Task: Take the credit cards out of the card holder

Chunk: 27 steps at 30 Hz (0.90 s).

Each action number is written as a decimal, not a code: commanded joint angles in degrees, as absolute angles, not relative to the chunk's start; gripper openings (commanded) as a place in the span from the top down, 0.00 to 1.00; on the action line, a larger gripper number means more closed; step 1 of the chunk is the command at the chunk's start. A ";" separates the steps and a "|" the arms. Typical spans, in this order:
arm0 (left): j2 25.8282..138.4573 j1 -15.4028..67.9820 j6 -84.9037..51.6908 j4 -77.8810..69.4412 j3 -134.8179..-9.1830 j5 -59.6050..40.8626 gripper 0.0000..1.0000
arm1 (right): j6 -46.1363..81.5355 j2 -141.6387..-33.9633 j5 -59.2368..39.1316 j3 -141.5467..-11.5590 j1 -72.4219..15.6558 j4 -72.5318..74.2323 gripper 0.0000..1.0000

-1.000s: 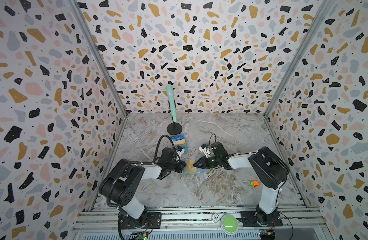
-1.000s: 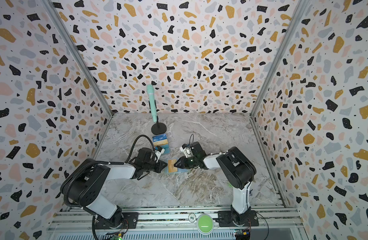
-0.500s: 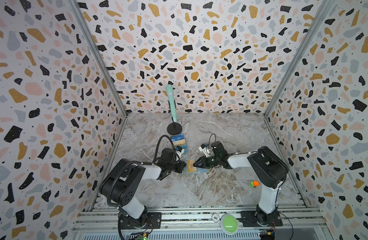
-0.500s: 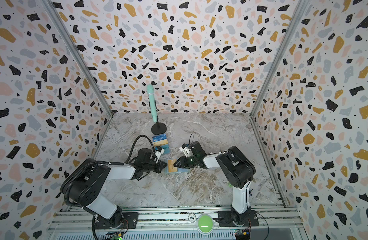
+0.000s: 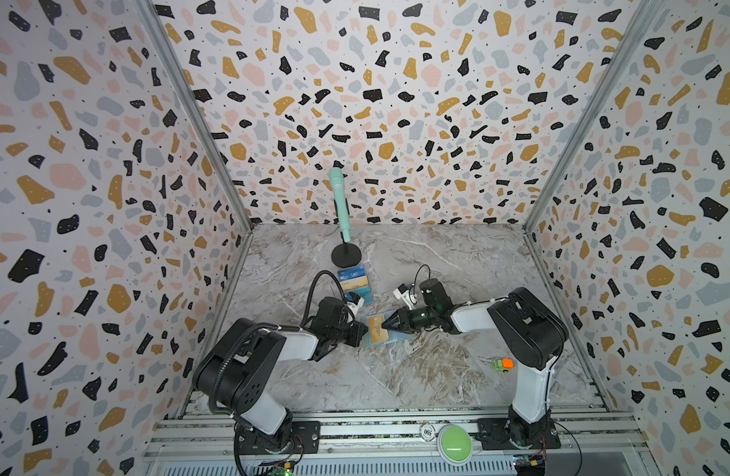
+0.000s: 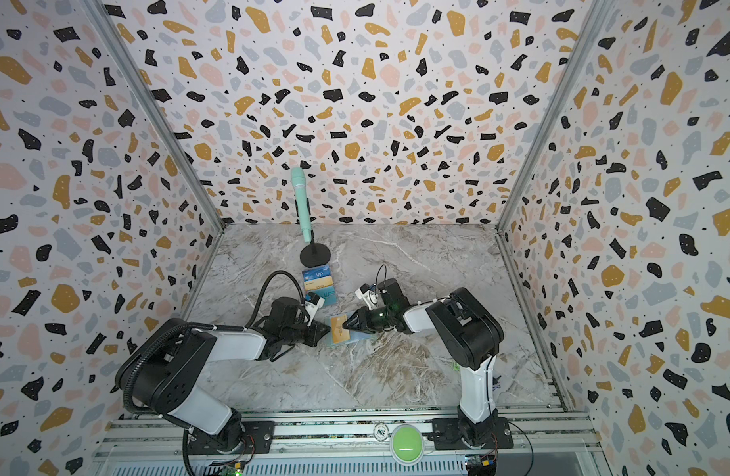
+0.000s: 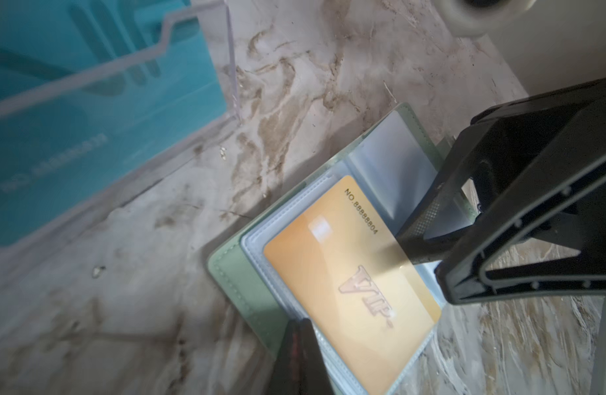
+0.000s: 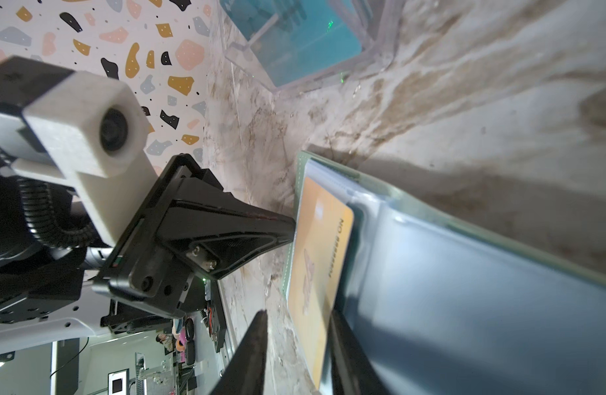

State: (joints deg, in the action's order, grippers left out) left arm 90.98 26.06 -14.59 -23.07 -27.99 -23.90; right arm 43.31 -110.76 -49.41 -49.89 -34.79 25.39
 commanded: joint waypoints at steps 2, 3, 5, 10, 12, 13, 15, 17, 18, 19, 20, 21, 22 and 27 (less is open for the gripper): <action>90.99 26.55 -14.21 -21.45 -26.62 -23.67 1.00 | 44.12 -111.21 -52.64 -51.41 -35.16 27.20 0.69; 91.05 26.54 -14.24 -21.53 -26.63 -23.64 1.00 | 44.04 -111.22 -52.79 -51.57 -35.22 27.05 0.69; 91.38 26.53 -14.12 -21.53 -26.72 -23.77 1.00 | 43.87 -111.37 -52.93 -51.76 -35.38 26.70 0.69; 91.80 26.54 -14.06 -21.85 -26.72 -23.81 1.00 | 43.12 -111.92 -53.60 -52.80 -35.83 25.66 0.69; 91.63 26.54 -14.03 -21.75 -26.63 -23.81 1.00 | 42.90 -112.12 -53.81 -53.33 -35.98 25.32 0.70; 91.64 26.59 -14.02 -21.84 -26.63 -23.75 1.00 | 42.80 -112.31 -53.82 -53.50 -35.95 25.02 0.70; 91.51 26.54 -14.01 -21.88 -26.61 -23.75 1.00 | 42.43 -112.35 -53.83 -53.96 -36.13 24.49 0.70; 91.59 26.54 -13.99 -21.88 -26.61 -23.75 1.00 | 42.28 -112.46 -53.61 -54.25 -36.17 24.09 0.69; 91.58 26.54 -13.97 -21.88 -26.63 -23.80 1.00 | 42.03 -112.42 -53.41 -54.46 -36.22 23.64 0.70; 91.65 26.54 -13.95 -21.88 -26.59 -23.78 1.00 | 41.59 -112.42 -53.14 -54.73 -36.30 23.09 0.70; 91.59 26.54 -13.93 -21.88 -26.58 -23.77 1.00 | 41.04 -112.50 -52.84 -55.04 -36.34 22.06 0.70; 91.63 26.54 -13.94 -21.88 -26.63 -23.73 1.00 | 40.50 -112.50 -52.56 -55.31 -36.45 21.33 0.70; 91.59 26.55 -13.92 -21.88 -26.63 -23.81 1.00 | 40.22 -112.49 -52.46 -55.53 -36.54 20.95 0.70; 91.49 26.54 -13.94 -21.88 -26.54 -23.80 1.00 | 40.08 -112.98 -53.15 -56.29 -37.02 20.79 0.70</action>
